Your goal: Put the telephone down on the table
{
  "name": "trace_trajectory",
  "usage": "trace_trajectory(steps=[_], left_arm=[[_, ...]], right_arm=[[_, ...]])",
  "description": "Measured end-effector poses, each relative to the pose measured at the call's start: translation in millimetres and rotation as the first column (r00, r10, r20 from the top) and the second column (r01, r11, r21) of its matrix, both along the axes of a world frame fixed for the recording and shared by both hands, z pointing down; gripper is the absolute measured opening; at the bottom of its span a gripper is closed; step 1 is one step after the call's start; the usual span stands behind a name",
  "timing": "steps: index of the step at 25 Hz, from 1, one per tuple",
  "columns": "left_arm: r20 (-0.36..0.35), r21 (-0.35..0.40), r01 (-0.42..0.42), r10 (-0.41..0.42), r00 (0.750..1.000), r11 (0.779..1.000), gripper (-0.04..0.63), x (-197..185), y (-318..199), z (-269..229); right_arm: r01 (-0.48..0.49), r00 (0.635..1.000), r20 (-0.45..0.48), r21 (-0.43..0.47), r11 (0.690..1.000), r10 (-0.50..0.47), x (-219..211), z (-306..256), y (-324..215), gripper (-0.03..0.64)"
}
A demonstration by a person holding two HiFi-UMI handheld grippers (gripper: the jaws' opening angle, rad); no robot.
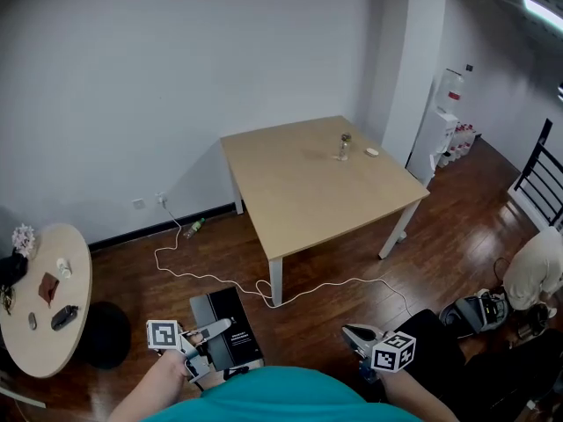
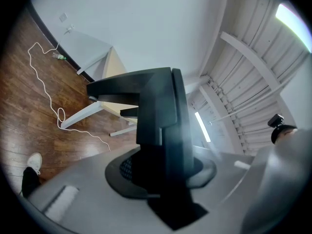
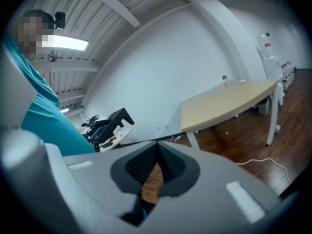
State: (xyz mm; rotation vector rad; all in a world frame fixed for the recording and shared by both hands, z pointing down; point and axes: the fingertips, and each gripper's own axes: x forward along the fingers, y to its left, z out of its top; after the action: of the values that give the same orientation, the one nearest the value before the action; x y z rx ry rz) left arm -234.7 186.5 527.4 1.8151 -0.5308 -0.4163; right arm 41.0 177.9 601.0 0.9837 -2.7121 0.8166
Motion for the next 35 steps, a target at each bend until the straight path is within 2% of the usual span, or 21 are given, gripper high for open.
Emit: trace_trajectory(steps=[7, 12, 17, 22, 25, 31, 35], left_arm=[[-0.016, -0.002, -0.100, 0.100, 0.995, 0.995, 0.167, -29.7, -94.9, 2.8], [0.018, -0.018, -0.189, 0.189, 0.982, 0.982, 0.167, -44.5, -153.6, 2.8], [0.004, -0.020, -0.204, 0.204, 0.979, 0.979, 0.167, -38.3, -194.7, 8.3], [0.016, -0.015, -0.185, 0.186, 0.982, 0.983, 0.167, -0.9, -218.2, 12.6], [0.019, 0.003, -0.142, 0.142, 0.990, 0.990, 0.167, 27.9, -234.3, 8.1], [-0.018, 0.018, -0.041, 0.041, 0.999, 0.999, 0.167, 94.3, -260.6, -3.2], [-0.018, 0.029, -0.047, 0.047, 0.999, 0.998, 0.167, 140.3, -279.8, -6.1]], right_arm=[[-0.106, 0.994, -0.012, 0.014, 0.994, 0.107, -22.8, -19.9, -77.8, 0.000], [-0.213, 0.977, -0.004, -0.005, 0.977, 0.213, -21.8, -26.4, -126.2, 0.002], [-0.273, 0.962, -0.010, -0.015, 0.962, 0.273, -1.8, -30.0, -151.8, 0.000], [-0.284, 0.959, -0.008, -0.006, 0.959, 0.284, 46.7, -27.3, -181.3, 0.001], [-0.238, 0.971, -0.019, 0.010, 0.971, 0.238, 77.2, -24.2, -205.6, 0.000], [-0.130, 0.990, -0.042, 0.045, 0.991, 0.131, 135.9, -28.1, -257.1, 0.000], [-0.124, 0.990, -0.053, 0.054, 0.991, 0.127, 174.6, -30.3, -287.9, 0.000]])
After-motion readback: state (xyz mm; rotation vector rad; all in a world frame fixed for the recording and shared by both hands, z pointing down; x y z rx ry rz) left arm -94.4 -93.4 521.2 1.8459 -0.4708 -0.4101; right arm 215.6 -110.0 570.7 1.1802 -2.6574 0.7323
